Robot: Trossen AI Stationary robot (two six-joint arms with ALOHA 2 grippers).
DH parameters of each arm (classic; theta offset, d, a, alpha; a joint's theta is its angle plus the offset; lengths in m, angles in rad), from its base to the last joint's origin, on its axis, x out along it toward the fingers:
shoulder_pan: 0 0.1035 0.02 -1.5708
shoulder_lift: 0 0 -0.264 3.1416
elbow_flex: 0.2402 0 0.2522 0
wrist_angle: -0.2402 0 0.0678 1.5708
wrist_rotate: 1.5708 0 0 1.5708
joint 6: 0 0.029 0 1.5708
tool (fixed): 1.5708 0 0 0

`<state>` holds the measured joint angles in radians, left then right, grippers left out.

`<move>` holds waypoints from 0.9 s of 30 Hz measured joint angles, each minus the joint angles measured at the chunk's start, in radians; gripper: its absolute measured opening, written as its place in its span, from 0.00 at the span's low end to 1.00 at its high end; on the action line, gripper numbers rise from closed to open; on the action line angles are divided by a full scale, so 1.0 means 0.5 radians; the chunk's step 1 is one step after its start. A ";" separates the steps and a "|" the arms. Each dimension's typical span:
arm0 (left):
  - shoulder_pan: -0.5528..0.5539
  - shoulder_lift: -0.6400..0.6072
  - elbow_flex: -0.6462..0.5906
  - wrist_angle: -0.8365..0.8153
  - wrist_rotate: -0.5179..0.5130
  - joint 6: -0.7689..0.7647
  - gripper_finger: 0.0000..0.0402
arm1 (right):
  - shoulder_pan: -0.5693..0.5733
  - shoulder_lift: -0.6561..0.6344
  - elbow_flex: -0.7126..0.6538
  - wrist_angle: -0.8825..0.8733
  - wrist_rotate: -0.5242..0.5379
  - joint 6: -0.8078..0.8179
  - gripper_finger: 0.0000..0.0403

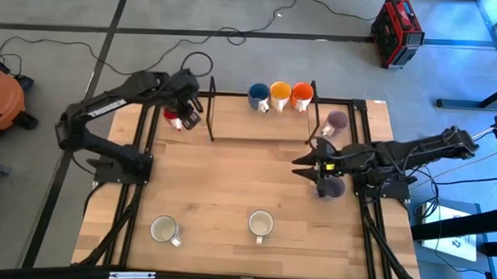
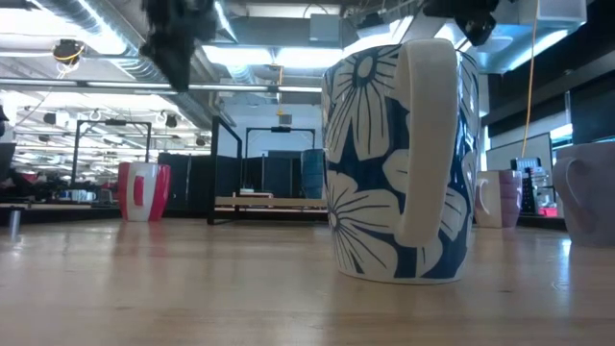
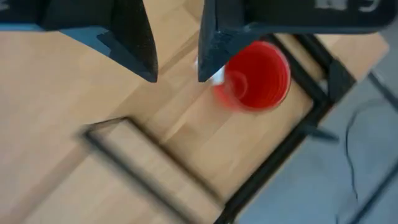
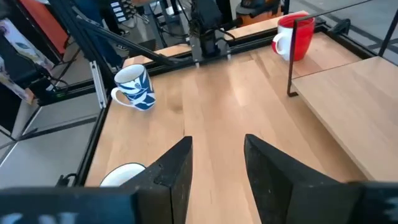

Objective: Place coffee mugs
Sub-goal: Put the red mug on the shelf

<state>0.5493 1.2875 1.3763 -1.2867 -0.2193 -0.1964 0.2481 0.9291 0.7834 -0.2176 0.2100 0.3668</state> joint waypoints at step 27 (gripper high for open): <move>0.592 0.388 -0.577 0.523 0.185 0.349 0.42 | 0.000 0.011 0.001 -0.038 0.139 0.043 0.33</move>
<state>0.8452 1.4813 1.0878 -1.0250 -0.1269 -0.0221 0.2481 0.9348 0.7837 -0.2368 0.2794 0.3882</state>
